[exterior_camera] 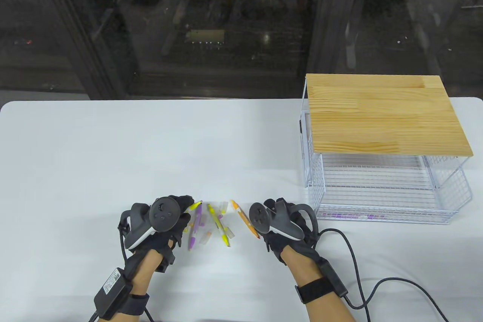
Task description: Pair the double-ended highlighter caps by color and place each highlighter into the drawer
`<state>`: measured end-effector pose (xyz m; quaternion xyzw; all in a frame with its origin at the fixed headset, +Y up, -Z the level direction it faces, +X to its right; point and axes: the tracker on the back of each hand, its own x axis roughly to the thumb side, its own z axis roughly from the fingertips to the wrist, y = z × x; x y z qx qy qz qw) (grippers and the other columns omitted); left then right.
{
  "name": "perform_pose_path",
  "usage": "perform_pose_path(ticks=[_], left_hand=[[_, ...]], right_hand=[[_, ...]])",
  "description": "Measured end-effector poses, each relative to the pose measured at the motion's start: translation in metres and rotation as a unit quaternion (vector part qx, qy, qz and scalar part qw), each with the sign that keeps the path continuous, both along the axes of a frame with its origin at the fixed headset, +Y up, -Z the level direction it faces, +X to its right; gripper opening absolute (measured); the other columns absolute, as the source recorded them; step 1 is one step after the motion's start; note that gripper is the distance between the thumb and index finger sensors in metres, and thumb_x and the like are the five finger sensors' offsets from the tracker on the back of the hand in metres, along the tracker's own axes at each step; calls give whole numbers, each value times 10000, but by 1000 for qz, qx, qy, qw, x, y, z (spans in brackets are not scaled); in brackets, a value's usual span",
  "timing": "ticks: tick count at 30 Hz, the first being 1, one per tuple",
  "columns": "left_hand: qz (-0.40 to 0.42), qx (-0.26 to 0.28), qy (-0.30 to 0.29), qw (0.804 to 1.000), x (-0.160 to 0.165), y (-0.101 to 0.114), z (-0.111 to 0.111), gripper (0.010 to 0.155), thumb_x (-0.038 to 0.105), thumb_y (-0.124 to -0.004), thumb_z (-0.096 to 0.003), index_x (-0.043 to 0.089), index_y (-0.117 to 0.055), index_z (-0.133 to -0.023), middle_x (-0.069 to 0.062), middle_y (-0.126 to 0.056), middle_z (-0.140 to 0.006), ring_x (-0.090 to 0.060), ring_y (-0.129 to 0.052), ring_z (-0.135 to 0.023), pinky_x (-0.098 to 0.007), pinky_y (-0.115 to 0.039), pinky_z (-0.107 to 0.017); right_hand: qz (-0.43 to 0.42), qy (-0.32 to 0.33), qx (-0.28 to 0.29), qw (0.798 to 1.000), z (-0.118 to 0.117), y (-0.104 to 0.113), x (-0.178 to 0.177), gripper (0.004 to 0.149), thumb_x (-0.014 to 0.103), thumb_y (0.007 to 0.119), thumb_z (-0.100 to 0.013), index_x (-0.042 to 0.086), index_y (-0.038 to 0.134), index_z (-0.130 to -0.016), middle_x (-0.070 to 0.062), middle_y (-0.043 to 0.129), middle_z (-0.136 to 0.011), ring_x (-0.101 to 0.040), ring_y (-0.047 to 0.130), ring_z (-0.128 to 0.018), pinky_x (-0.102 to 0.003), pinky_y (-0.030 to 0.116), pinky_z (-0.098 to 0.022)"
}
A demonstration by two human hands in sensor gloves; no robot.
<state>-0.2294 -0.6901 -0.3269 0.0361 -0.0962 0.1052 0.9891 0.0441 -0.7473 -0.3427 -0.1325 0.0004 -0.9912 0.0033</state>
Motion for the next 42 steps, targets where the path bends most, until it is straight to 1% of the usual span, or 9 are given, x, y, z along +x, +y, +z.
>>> perform_pose_path(ticks=[5,9,15,24,31,36,38,40,42], left_hand=[[1,-5,-2,1000,0,-1,0,515,372,-901,-383,293,-856,-890,29,-973,-833,-295,-984,-623,-525,-853,-419],[1,-8,-3,1000,1,-1,-1,514,372,-901,-383,292,-859,-889,28,-973,-833,-296,-986,-621,-526,-853,-418],[2,-13,-4,1000,1,-2,-1,513,374,-900,-384,294,-858,-888,29,-974,-832,-295,-987,-621,-525,-854,-419],[3,-18,-3,1000,1,-3,-2,512,373,-900,-383,292,-860,-887,27,-975,-831,-296,-989,-619,-526,-854,-417],[5,-20,-4,1000,0,-3,-2,513,375,-899,-383,292,-860,-887,29,-976,-829,-295,-989,-618,-526,-855,-417],[7,-20,-3,1000,0,-4,-3,512,372,-900,-383,291,-861,-887,27,-976,-829,-297,-988,-618,-526,-854,-417],[8,-20,-3,1000,0,-4,-3,512,372,-900,-382,289,-862,-886,26,-975,-830,-297,-989,-618,-527,-854,-417],[8,-19,-3,1000,0,-4,-3,511,372,-900,-384,290,-861,-887,27,-975,-830,-297,-988,-619,-526,-854,-418],[7,-19,-5,1000,0,-4,-3,513,373,-900,-383,291,-860,-887,28,-976,-830,-297,-990,-618,-526,-854,-418]], right_hand=[[12,-6,5,1000,0,1,1,418,434,916,-397,303,918,-794,-9,913,-793,-294,874,-636,-497,738,-522],[16,-3,1,1000,0,-1,0,519,430,914,-401,337,836,-905,-22,871,-871,-303,856,-668,-512,718,-546],[31,19,21,999,1,-1,-7,414,394,920,-400,355,893,-811,7,879,-895,-316,866,-724,-513,727,-551],[17,26,8,1000,1,2,-4,440,379,867,-427,243,810,-842,-57,824,-936,-355,815,-808,-559,689,-581],[-44,25,71,996,3,20,3,442,386,886,-397,263,816,-816,-25,967,-811,-263,997,-646,-530,772,-535],[-64,26,83,994,6,27,6,449,394,902,-386,279,820,-813,-15,984,-781,-243,1003,-608,-534,766,-539],[-71,26,92,993,8,30,8,469,389,897,-395,295,788,-841,3,962,-784,-247,977,-620,-541,749,-549],[-79,28,97,992,9,34,11,584,382,888,-407,311,711,-959,16,953,-789,-255,965,-632,-546,743,-553],[-88,33,104,990,11,36,14,561,362,867,-428,365,720,-969,-5,929,-806,-279,928,-655,-558,725,-559]])
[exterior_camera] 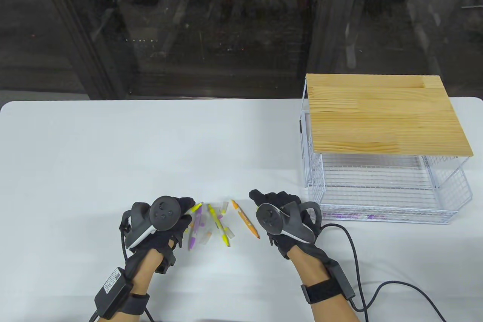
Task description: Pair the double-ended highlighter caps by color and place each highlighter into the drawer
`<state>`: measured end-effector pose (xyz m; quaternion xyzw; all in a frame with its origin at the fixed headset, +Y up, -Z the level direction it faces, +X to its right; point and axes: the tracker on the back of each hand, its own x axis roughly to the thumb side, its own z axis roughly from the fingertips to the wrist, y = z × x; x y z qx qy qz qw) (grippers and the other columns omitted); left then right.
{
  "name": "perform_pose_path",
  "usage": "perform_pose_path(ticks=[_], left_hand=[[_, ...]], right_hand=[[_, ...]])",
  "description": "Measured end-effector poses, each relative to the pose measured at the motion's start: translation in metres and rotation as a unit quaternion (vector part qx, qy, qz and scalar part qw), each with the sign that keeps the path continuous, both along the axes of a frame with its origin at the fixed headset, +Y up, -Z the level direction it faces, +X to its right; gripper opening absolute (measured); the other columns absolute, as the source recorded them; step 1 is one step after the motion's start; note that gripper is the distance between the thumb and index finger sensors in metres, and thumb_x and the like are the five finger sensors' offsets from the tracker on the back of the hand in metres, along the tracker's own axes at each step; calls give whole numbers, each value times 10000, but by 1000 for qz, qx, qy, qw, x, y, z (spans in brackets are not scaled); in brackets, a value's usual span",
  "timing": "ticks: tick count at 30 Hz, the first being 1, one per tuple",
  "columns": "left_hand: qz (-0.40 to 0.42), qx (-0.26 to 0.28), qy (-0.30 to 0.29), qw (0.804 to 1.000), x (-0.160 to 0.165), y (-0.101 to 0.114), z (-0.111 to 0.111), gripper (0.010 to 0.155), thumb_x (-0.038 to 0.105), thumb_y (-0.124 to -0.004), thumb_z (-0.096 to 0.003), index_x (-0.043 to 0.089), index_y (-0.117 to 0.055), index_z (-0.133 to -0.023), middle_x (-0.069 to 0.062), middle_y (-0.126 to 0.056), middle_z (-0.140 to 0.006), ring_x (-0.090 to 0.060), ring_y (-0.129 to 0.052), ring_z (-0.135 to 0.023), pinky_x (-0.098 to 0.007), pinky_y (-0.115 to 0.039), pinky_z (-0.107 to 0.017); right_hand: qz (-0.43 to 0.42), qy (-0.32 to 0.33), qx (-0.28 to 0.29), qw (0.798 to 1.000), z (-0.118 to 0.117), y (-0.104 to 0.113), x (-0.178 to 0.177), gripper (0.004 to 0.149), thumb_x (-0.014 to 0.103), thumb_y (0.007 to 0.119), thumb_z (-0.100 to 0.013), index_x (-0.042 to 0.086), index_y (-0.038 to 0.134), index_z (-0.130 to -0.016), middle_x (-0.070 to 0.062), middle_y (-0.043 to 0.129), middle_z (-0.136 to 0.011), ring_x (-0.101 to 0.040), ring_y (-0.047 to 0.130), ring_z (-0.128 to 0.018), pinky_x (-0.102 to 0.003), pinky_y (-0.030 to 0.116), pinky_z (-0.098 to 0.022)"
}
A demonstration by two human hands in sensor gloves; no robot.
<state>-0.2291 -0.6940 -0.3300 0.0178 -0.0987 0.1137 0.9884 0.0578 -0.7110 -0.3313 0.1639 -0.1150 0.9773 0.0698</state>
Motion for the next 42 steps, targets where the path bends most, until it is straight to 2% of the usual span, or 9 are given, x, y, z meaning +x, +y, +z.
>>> perform_pose_path(ticks=[5,11,18,29,35,42], left_hand=[[-1,3,-6,1000,1,-1,0,512,373,-898,-384,291,-860,-887,28,-976,-830,-296,-989,-621,-527,-854,-418],[-2,12,-22,1000,7,-1,3,510,373,-892,-388,293,-856,-890,29,-971,-836,-297,-987,-627,-529,-854,-420],[-6,20,-45,999,19,0,8,509,372,-890,-388,297,-855,-890,32,-971,-838,-296,-987,-632,-530,-853,-422],[-17,20,-87,996,37,-3,15,507,373,-888,-389,305,-854,-890,37,-967,-844,-295,-984,-643,-532,-852,-426],[-22,18,-105,994,46,-5,19,506,374,-888,-389,307,-855,-889,37,-969,-843,-296,-985,-643,-533,-852,-426],[-27,16,-118,993,53,-7,21,506,374,-888,-389,306,-855,-889,39,-969,-842,-294,-985,-643,-533,-853,-426]], right_hand=[[-20,-16,17,1000,5,8,8,467,336,824,-444,357,805,-909,-4,892,-837,-296,893,-693,-563,714,-567],[-63,-27,57,996,12,21,17,459,314,859,-413,332,830,-871,34,956,-815,-271,971,-670,-554,754,-548],[-103,-18,89,991,19,32,19,458,340,884,-373,334,842,-829,78,1001,-768,-212,1019,-628,-515,784,-544],[-153,10,91,984,26,37,15,452,385,860,-347,343,850,-797,83,998,-727,-203,996,-604,-514,765,-557],[-170,19,87,981,25,34,15,443,464,854,-306,377,868,-739,89,987,-676,-211,968,-596,-515,756,-557],[-223,36,44,973,21,29,15,428,466,881,-312,387,869,-733,77,998,-609,-195,969,-549,-521,756,-556]])
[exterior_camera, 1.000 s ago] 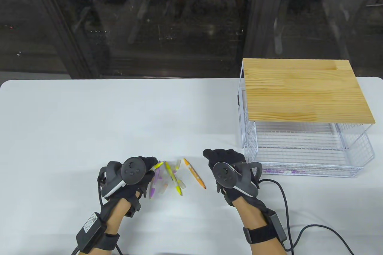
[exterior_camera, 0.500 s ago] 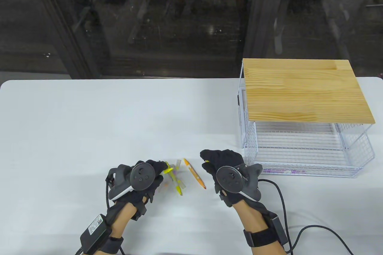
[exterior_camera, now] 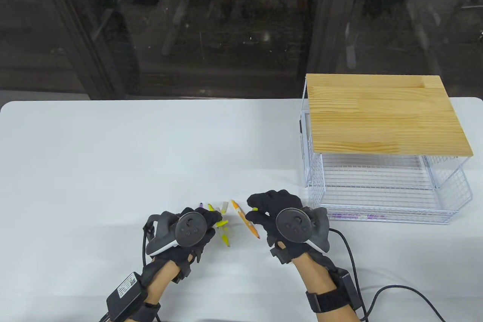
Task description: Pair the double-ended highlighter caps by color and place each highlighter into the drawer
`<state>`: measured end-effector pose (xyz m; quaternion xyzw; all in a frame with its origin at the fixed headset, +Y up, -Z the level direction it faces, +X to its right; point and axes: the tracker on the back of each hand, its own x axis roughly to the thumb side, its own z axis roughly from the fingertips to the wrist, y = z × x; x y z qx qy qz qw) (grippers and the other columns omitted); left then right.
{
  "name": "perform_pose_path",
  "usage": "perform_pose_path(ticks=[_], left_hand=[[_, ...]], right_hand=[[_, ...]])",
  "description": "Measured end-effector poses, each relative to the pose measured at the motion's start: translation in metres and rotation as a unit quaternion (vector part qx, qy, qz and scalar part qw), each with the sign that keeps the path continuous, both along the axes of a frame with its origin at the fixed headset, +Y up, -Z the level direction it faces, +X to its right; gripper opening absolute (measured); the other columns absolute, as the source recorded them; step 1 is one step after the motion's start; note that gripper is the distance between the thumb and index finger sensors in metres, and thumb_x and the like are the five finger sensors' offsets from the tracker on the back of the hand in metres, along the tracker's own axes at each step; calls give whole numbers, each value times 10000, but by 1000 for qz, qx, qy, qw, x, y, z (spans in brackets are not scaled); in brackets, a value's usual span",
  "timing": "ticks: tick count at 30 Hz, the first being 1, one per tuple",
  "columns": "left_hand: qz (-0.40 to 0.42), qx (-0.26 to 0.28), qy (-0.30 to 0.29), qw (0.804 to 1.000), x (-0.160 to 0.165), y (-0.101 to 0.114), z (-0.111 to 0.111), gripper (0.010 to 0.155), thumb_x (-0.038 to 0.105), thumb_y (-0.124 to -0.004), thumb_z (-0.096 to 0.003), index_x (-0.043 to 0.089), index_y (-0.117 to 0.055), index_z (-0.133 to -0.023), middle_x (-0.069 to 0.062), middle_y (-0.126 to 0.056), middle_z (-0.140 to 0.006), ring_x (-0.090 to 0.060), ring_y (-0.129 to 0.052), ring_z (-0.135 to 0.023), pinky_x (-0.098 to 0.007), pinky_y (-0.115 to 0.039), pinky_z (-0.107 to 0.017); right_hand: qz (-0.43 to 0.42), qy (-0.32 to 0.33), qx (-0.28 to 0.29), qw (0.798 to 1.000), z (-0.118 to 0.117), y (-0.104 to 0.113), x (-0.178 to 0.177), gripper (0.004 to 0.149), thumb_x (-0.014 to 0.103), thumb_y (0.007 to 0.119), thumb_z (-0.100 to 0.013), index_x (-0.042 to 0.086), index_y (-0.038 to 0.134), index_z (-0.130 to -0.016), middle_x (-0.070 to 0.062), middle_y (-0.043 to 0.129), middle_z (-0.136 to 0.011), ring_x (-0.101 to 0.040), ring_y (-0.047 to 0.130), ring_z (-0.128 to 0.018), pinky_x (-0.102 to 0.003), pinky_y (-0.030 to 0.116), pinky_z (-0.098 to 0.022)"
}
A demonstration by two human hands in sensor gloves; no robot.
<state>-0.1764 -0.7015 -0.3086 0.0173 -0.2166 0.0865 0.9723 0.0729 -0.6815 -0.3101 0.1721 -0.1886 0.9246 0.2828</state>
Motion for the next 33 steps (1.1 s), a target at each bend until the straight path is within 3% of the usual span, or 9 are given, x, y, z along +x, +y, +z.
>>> perform_pose_path(ticks=[4,11,33], left_hand=[[-2,-1,-5,1000,2,-1,1,505,375,-887,-389,310,-853,-889,39,-968,-843,-293,-984,-645,-533,-853,-427],[3,3,-11,1000,4,-2,1,505,376,-885,-389,309,-855,-888,39,-969,-842,-293,-985,-644,-534,-853,-427],[15,21,-18,1000,6,-2,3,500,369,-888,-387,312,-860,-883,43,-966,-846,-294,-975,-661,-541,-846,-439]], right_hand=[[-26,26,-40,999,-4,-6,-2,436,438,903,-339,367,856,-767,75,1009,-639,-202,979,-561,-534,754,-558],[11,51,-85,995,-7,-18,-13,453,395,917,-367,356,835,-811,64,1013,-709,-210,989,-587,-542,752,-561],[21,91,-120,988,-8,-26,-25,461,363,903,-392,307,847,-847,45,1030,-737,-208,1009,-579,-542,760,-560]])
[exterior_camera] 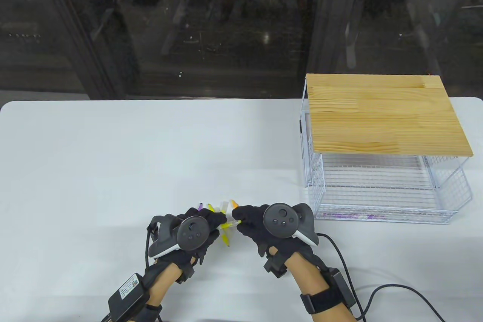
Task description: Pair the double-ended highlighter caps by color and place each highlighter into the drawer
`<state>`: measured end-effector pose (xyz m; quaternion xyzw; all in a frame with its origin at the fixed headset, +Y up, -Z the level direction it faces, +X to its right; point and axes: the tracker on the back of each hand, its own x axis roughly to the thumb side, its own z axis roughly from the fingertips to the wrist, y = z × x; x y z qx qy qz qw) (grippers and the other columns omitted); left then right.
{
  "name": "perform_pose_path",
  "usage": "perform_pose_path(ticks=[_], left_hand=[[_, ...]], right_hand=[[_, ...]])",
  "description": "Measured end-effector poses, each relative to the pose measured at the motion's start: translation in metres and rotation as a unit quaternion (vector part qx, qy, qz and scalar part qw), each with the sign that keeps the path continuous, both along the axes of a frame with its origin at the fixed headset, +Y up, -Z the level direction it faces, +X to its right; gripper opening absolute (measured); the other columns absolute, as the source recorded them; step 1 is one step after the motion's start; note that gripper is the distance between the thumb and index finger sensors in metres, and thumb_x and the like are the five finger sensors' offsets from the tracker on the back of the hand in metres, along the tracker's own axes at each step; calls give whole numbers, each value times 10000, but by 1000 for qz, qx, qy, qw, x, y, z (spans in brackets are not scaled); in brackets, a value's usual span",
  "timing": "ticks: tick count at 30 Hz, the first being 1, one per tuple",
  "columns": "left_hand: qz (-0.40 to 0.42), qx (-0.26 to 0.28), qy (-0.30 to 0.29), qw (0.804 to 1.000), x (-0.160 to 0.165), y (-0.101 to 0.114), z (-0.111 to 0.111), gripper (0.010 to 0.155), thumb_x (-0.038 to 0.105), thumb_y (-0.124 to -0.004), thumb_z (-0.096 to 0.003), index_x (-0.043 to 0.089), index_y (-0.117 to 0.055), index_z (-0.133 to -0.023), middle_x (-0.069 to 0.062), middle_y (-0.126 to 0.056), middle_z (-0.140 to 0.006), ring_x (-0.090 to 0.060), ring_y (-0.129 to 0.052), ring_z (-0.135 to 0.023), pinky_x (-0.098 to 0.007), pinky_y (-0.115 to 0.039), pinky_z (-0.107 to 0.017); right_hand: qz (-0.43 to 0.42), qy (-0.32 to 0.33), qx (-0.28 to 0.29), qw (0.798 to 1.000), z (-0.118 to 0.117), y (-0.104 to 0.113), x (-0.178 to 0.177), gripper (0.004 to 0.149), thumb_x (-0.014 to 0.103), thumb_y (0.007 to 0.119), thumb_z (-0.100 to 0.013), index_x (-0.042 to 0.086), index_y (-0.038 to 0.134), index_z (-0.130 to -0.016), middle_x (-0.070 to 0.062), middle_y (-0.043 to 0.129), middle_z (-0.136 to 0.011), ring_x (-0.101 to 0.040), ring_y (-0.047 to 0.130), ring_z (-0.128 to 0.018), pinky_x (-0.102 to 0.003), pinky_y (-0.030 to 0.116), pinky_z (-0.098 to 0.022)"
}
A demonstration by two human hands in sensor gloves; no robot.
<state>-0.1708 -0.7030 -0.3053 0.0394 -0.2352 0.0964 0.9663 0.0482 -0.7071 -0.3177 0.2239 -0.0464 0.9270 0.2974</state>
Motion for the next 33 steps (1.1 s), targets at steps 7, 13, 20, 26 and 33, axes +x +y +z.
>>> perform_pose_path(ticks=[7,13,20,26,33], left_hand=[[10,10,-12,1000,1,1,1,494,356,-882,-391,309,-873,-882,38,-957,-853,-294,-958,-687,-558,-832,-460],[17,29,-20,999,1,3,3,485,356,-883,-389,298,-890,-871,32,-963,-837,-290,-955,-673,-568,-825,-468],[32,39,-37,998,2,5,6,479,336,-877,-393,259,-897,-866,13,-960,-827,-298,-946,-664,-577,-817,-476],[38,60,-47,996,3,7,8,470,321,-886,-387,241,-918,-850,3,-970,-812,-306,-948,-652,-577,-819,-480],[61,85,-58,993,3,11,11,467,332,-902,-378,214,-942,-828,-18,-993,-777,-299,-970,-606,-564,-842,-465]], right_hand=[[4,6,12,1000,1,0,-1,453,361,910,-383,304,864,-830,38,1032,-716,-210,1000,-569,-545,755,-562],[0,7,23,1000,2,2,0,441,351,917,-374,300,878,-811,36,1042,-691,-203,1006,-549,-540,761,-560],[1,9,39,999,6,4,-1,425,329,912,-376,292,883,-798,18,1034,-684,-209,997,-544,-533,761,-559],[-3,6,42,999,8,5,-2,419,312,914,-369,286,893,-787,8,1039,-676,-214,1000,-535,-520,775,-554],[-9,-4,61,998,12,13,-1,420,308,916,-365,286,900,-784,11,1045,-672,-212,1005,-533,-510,784,-550]])
